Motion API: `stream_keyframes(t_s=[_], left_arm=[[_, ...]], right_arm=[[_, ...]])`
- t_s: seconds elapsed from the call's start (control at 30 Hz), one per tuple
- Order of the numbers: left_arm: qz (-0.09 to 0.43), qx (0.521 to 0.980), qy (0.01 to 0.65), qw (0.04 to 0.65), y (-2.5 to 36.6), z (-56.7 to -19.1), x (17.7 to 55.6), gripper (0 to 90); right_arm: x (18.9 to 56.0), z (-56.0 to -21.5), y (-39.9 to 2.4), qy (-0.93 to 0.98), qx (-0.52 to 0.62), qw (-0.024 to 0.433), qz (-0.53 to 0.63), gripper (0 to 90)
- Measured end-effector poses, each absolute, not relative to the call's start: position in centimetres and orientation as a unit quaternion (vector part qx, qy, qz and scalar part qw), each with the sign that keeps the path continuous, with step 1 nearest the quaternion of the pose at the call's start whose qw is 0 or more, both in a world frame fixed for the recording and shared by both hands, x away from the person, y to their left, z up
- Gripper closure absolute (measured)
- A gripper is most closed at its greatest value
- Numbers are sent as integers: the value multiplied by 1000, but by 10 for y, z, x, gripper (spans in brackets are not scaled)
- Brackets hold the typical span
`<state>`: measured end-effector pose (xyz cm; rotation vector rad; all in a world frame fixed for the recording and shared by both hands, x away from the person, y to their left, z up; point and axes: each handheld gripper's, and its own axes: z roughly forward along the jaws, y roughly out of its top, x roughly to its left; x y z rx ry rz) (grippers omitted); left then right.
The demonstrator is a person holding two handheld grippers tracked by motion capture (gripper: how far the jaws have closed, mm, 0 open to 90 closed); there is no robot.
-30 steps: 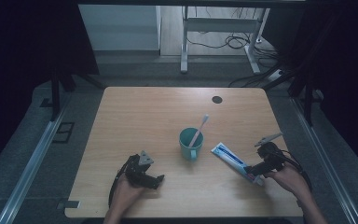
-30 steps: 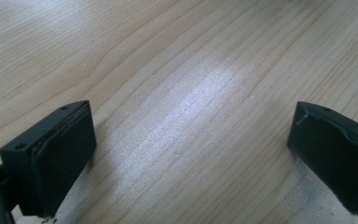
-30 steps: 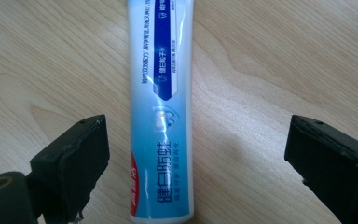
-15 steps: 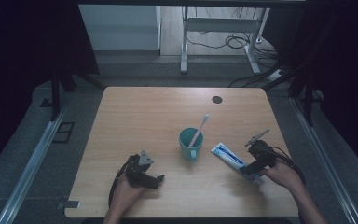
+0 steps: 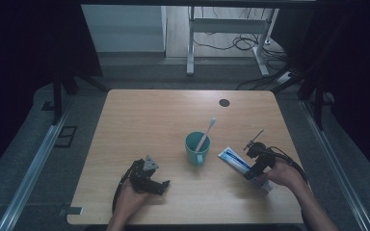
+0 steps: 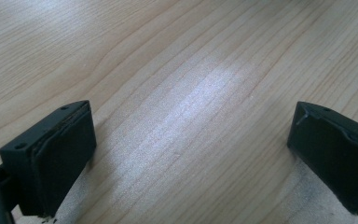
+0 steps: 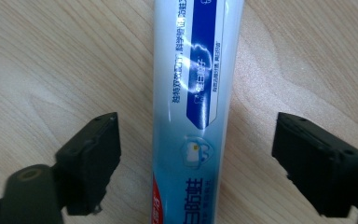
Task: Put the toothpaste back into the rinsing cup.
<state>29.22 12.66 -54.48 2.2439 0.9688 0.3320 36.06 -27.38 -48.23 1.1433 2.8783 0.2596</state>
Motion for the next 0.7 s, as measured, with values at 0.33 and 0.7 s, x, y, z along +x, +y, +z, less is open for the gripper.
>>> stream_keyframes(t_s=[0.33,0.7], left_arm=[[127,858,371,331,127,-545,292,11],[127,858,371,331,127,-545,292,10]], right_arm=[[370,-488,-265,930,365,0,38,298],[376,-490,-253,930,366,-6,15,403]])
